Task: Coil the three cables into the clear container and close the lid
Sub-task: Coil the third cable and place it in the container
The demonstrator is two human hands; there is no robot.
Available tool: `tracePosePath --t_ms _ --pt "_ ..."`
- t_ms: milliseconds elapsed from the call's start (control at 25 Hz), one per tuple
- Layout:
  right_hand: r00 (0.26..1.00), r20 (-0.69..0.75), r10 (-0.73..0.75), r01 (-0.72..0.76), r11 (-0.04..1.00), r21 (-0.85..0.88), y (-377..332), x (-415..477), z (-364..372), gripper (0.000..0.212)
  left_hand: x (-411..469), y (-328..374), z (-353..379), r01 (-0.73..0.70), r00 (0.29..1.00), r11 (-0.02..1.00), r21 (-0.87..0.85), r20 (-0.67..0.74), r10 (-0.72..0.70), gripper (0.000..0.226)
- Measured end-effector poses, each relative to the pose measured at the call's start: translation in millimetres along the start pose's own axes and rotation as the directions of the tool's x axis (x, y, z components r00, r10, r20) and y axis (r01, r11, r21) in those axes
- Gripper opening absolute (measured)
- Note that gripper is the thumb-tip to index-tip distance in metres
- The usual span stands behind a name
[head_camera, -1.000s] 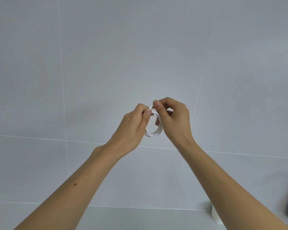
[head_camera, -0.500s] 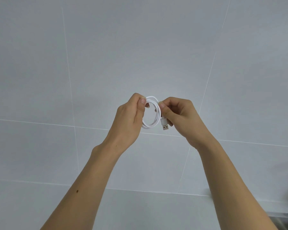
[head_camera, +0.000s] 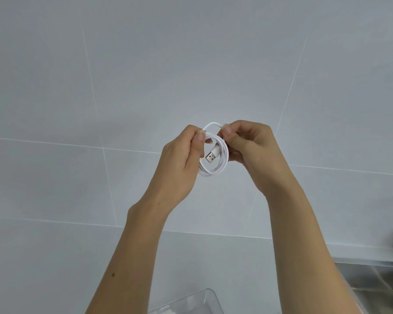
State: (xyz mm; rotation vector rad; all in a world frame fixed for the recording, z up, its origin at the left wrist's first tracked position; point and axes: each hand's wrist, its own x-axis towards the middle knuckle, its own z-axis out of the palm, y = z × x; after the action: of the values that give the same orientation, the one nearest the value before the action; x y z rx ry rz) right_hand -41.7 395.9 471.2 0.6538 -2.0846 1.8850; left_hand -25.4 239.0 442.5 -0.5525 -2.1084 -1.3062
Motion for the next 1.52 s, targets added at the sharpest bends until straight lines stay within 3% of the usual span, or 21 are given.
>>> tracePosePath --t_ms 200,280,400,480,760,920,1080,1520 --pt "0.974 0.082 0.211 -0.226 0.932 0.285 14 -19 14 0.013 -17 -10 6 0.032 0.998 0.999 -0.028 -0.052 -0.034 0.028" --pt "0.958 0.091 0.271 -0.286 0.908 0.308 19 -26 21 0.013 -24 -14 9 0.04 0.995 0.999 -0.008 -0.087 -0.041 0.027" --pt "0.946 0.112 0.304 -0.324 0.898 0.298 23 -37 28 0.032 -33 -20 13 0.055 0.992 0.998 0.032 -0.117 -0.051 0.025" --pt "0.942 0.129 0.309 -0.332 0.91 0.249 26 -45 31 0.038 -39 -25 15 0.081 0.99 0.996 0.029 -0.12 -0.077 0.024" --pt "0.939 0.06 0.338 -0.335 0.941 -0.054 38 -63 23 0.027 -58 -32 18 0.106 0.992 0.993 0.047 -0.072 -0.102 0.026" --pt "0.934 0.038 0.355 -0.331 0.901 -0.281 46 -70 18 0.018 -64 -41 19 0.087 0.996 0.991 0.106 -0.037 -0.083 0.028" --pt "0.968 -0.041 0.246 -0.233 0.834 -0.5 46 -73 11 0.019 -72 -48 20 0.142 0.99 0.984 0.104 0.004 -0.143 0.026" --pt "0.988 -0.119 0.099 -0.134 0.934 -0.332 47 -79 1 0.027 -81 -62 22 0.214 0.952 0.977 -0.012 0.227 -0.206 0.024"
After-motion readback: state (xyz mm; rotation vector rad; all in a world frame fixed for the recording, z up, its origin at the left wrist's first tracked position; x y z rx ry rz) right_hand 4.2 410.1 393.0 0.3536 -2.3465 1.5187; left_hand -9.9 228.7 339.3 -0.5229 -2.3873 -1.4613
